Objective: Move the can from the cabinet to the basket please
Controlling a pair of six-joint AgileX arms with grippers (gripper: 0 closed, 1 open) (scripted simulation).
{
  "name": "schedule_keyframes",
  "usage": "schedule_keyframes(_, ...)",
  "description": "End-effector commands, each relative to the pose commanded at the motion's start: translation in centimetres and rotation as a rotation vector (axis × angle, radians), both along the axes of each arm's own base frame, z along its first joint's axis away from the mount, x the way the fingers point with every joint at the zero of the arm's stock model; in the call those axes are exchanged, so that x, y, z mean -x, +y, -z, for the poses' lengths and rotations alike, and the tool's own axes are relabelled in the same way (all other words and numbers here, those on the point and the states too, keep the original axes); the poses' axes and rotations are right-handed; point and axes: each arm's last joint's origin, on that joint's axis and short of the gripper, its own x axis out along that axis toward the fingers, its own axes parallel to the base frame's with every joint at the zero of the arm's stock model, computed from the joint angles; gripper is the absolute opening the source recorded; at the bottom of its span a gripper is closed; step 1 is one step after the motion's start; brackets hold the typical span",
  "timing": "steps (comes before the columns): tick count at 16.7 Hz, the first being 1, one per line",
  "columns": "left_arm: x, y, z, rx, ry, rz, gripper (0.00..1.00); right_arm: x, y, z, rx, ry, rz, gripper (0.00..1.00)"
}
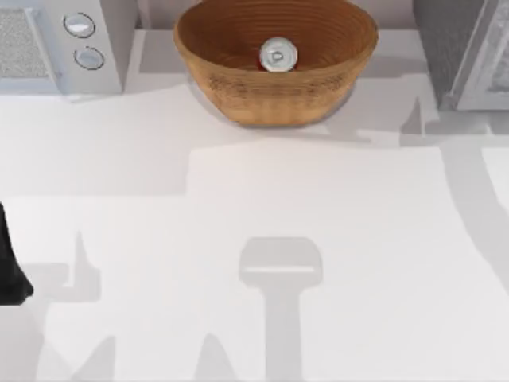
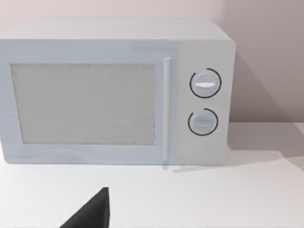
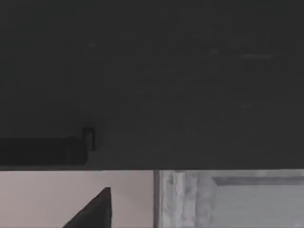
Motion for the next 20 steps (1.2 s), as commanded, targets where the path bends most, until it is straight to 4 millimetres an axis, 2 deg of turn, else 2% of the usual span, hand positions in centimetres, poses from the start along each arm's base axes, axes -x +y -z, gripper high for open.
schedule_keyframes(4,0.0,0.0,0.0,0.0,0.0,0.0,1.0,4.0,-2.0,5.8,0.0,-0.004,-0.008,1.0)
schedule_keyframes(8,0.0,0.0,0.0,0.0,0.0,0.0,1.0,7.2,-3.3,13.5,0.0,-0.001,-0.018,1.0)
schedule_keyframes(12,0.0,0.0,0.0,0.0,0.0,0.0,1.0,8.5,-4.0,22.4,-0.001,0.031,-0.028,1.0)
schedule_keyframes(14,0.0,0.0,0.0,0.0,0.0,0.0,1.0,8.8,-4.2,26.0,-0.002,0.034,-0.031,1.0)
schedule_keyframes(17,0.0,0.0,0.0,0.0,0.0,0.0,1.0,8.8,-4.5,29.4,-0.003,0.036,-0.03,1.0)
schedule_keyframes(20,0.0,0.0,0.0,0.0,0.0,0.0,1.0,8.8,-4.5,30.3,-0.003,0.038,-0.029,1.0)
